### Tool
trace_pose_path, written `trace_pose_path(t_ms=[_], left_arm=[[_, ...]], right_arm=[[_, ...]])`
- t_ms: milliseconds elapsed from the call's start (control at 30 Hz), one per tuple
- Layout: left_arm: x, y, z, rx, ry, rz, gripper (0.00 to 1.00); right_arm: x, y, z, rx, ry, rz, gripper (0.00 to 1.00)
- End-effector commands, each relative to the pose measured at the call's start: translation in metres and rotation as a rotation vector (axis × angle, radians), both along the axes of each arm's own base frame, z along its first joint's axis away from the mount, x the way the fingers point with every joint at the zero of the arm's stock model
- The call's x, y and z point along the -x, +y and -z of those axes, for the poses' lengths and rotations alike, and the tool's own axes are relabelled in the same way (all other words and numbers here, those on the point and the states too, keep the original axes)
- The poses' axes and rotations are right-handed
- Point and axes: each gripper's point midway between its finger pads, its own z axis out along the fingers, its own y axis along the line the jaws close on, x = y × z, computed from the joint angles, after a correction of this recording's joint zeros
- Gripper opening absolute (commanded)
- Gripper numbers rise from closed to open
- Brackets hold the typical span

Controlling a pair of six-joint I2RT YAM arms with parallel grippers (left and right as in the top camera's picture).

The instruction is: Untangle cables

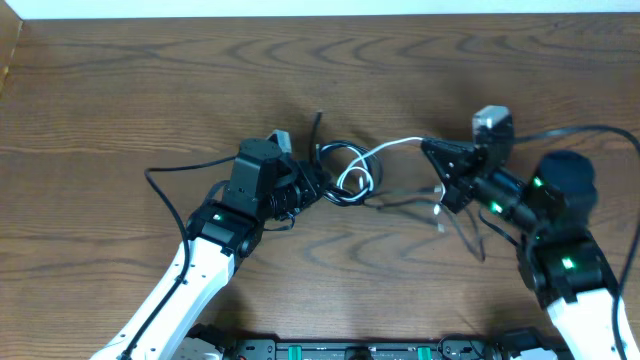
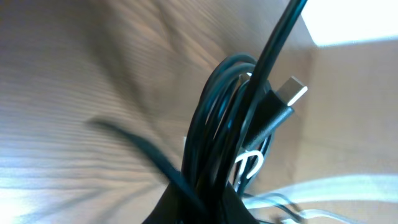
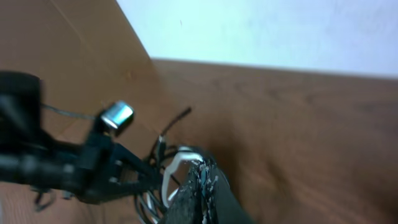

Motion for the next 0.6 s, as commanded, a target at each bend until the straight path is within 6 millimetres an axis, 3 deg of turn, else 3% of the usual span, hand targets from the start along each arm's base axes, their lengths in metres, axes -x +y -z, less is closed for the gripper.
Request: trace_pose_path(t_ms=[0,100,233,333,400,567], left_arm=[[0.014,-0.023,-0.023,0.078,-0.083,0.201,0.08],[0.015,-0.023,-0.021,0.032,-0.148,0.257,0.08],[0.02,-0.022,-0.017,0.018,-0.139,0.279,0.08],[0.031,-0.032,-0.026,0.068,-0.173,0.382,0.08],[0.038,-0.038,-0.033,0.102,-0.202,0.442,0.08],[0.034,-0.036,-0.031,0.082,-0.21,0.424,0.08]], right_arm=[[-0.014,0.007,0.013,0.037,0.019,-0.029,0.01],[-0.031,0.002,0.012,0.045,-0.017,0.023,0.01],[-0.042,0.003,-0.03,-0.004,-0.202,0.044,0.01],[-0.049,-0.002,-0.051,-0.05,-0.268,0.091,0.01],[-0.052,-0.004,-0.046,-0.043,-0.256,0.11,0.01],[-0.056,-0.001,-0.01,-0.006,-0.122,0.094,0.01]])
